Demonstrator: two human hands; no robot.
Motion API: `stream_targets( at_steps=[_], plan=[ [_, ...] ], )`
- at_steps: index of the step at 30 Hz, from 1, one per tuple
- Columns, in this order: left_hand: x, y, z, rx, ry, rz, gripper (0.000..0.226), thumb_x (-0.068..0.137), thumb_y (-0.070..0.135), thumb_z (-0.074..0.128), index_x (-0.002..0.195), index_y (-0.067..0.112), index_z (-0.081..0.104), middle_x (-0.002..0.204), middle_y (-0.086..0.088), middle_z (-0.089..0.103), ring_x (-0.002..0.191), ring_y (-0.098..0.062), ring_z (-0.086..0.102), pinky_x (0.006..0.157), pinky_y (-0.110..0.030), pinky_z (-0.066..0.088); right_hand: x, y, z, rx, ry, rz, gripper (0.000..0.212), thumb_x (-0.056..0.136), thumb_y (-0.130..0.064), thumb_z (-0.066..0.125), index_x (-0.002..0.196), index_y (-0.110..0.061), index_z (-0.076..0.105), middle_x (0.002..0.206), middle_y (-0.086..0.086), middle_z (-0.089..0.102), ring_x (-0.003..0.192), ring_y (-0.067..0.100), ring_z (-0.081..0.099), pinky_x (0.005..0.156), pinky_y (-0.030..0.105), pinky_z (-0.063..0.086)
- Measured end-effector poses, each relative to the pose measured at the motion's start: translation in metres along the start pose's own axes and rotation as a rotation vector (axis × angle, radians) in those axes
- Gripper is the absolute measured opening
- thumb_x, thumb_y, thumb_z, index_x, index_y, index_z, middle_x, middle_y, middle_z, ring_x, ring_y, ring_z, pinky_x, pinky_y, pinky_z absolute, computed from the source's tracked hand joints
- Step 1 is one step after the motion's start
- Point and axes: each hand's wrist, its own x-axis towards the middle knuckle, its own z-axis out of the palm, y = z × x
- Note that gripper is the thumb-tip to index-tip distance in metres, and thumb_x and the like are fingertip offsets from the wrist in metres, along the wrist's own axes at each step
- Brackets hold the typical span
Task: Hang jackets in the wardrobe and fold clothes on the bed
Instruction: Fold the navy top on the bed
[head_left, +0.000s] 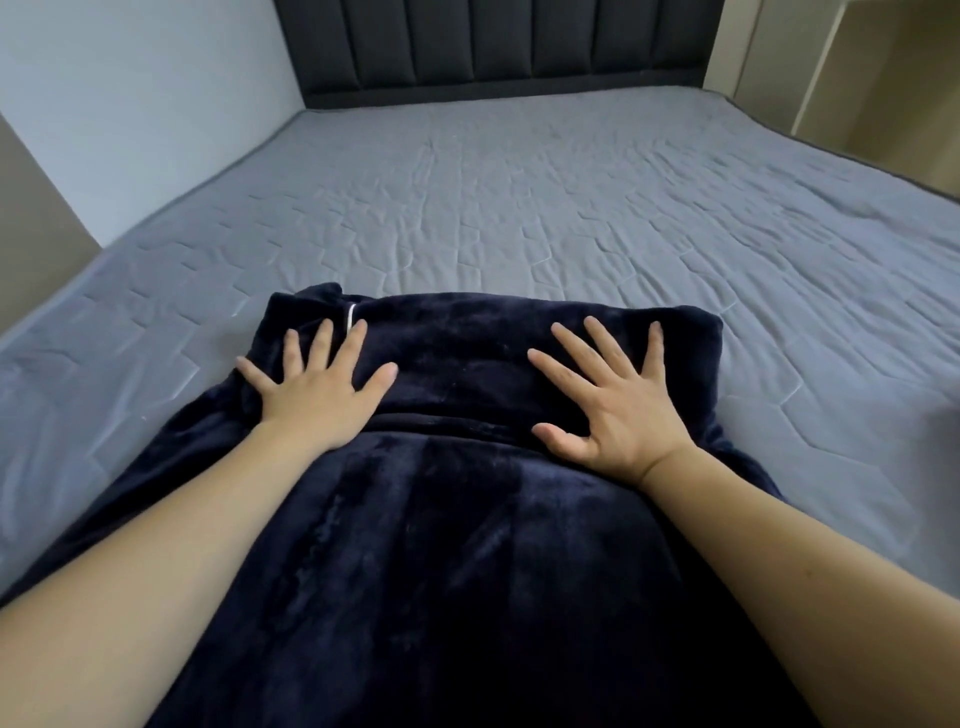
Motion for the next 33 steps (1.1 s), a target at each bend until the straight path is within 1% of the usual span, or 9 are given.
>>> stream_targets(
  at_steps=[4, 9, 12, 15, 23, 26, 28, 30, 33],
  plan=[
    [-0.006, 0.012, -0.001, 0.110, 0.018, -0.039, 0.084, 0.074, 0.084, -0.013, 0.149, 0.045, -0.019, 0.164, 0.005, -0.010, 0.148, -0.035, -0.014, 0.099, -0.076, -0.016, 0.008, -0.003, 0.007, -0.154, -0.128, 0.066, 0.078, 0.080, -0.079, 0.009, 0.151, -0.047, 0.005, 0.163, -0.004, 0.002, 0.150, 0.026, -0.005, 0.106, 0.071, -0.011],
    [-0.029, 0.040, -0.019, 0.295, 0.025, -0.134, 0.074, 0.091, 0.067, -0.007, 0.152, 0.027, -0.019, 0.164, -0.006, -0.007, 0.149, -0.037, -0.007, 0.107, -0.073, -0.012, 0.000, -0.023, 0.003, -0.261, -0.221, 0.153, 0.074, 0.083, -0.071, -0.005, 0.150, -0.041, -0.012, 0.162, 0.003, -0.014, 0.148, 0.031, -0.015, 0.106, 0.069, -0.015],
    [-0.058, 0.037, -0.013, 0.113, 0.027, -0.109, 0.067, 0.098, 0.057, 0.000, 0.153, 0.023, -0.017, 0.164, -0.003, -0.011, 0.150, -0.030, -0.011, 0.115, -0.063, -0.008, -0.025, -0.035, -0.005, -0.151, -0.246, 0.213, 0.076, 0.084, -0.068, -0.005, 0.151, -0.035, -0.013, 0.161, 0.004, -0.019, 0.148, 0.028, -0.016, 0.111, 0.061, -0.014],
    [-0.095, 0.013, -0.002, -0.055, -0.065, -0.122, 0.068, 0.097, 0.060, 0.001, 0.152, 0.027, -0.018, 0.162, 0.001, -0.021, 0.147, -0.022, -0.024, 0.114, -0.064, -0.013, -0.061, -0.036, -0.016, -0.022, -0.335, 0.222, 0.076, 0.085, -0.066, -0.002, 0.152, -0.034, -0.013, 0.161, 0.001, -0.020, 0.148, 0.021, -0.018, 0.116, 0.051, -0.014],
    [-0.185, -0.018, -0.013, 0.016, -0.363, -0.054, 0.070, 0.093, 0.065, 0.001, 0.153, 0.032, -0.015, 0.161, 0.004, -0.022, 0.148, -0.024, -0.023, 0.113, -0.061, -0.014, -0.141, -0.058, -0.067, 0.109, -0.652, 0.217, 0.078, 0.087, -0.066, 0.001, 0.153, -0.028, -0.014, 0.160, 0.004, -0.023, 0.146, 0.021, -0.024, 0.117, 0.049, -0.013],
    [-0.220, -0.010, -0.035, 0.037, -0.464, 0.028, 0.067, 0.097, 0.060, 0.009, 0.154, 0.034, -0.013, 0.161, 0.007, -0.022, 0.148, -0.026, -0.021, 0.116, -0.058, -0.011, -0.165, -0.077, -0.088, 0.104, -0.593, 0.180, 0.073, 0.096, -0.061, 0.009, 0.155, -0.021, -0.004, 0.163, 0.005, -0.009, 0.149, 0.022, -0.010, 0.118, 0.050, -0.006],
    [-0.237, -0.003, -0.067, 0.071, -0.607, 0.123, 0.074, 0.094, 0.066, 0.022, 0.155, 0.035, -0.007, 0.163, 0.009, -0.016, 0.150, -0.029, -0.012, 0.120, -0.053, -0.003, -0.177, -0.086, -0.103, 0.063, -0.427, 0.047, 0.058, 0.102, -0.047, 0.024, 0.153, -0.019, 0.021, 0.159, 0.005, 0.020, 0.146, 0.024, 0.020, 0.117, 0.046, 0.016],
    [-0.258, 0.006, -0.103, 0.121, -0.807, 0.247, 0.102, 0.071, 0.087, 0.043, 0.154, 0.040, 0.007, 0.163, 0.011, 0.002, 0.149, -0.029, 0.011, 0.119, -0.049, 0.015, -0.179, -0.089, -0.120, 0.083, -0.291, -0.116, 0.036, 0.098, -0.031, 0.039, 0.132, -0.022, 0.046, 0.133, 0.001, 0.047, 0.119, 0.023, 0.050, 0.097, 0.037, 0.040],
    [-0.307, 0.018, -0.137, 0.168, -1.006, 0.462, 0.115, 0.021, 0.096, 0.063, 0.124, 0.057, 0.030, 0.133, 0.017, 0.032, 0.126, -0.018, 0.038, 0.107, -0.044, 0.037, -0.177, -0.095, -0.141, 0.223, -0.428, -0.154, 0.013, 0.084, -0.016, 0.048, 0.095, -0.022, 0.052, 0.099, -0.003, 0.051, 0.091, 0.024, 0.057, 0.077, 0.037, 0.046]
  ],
)
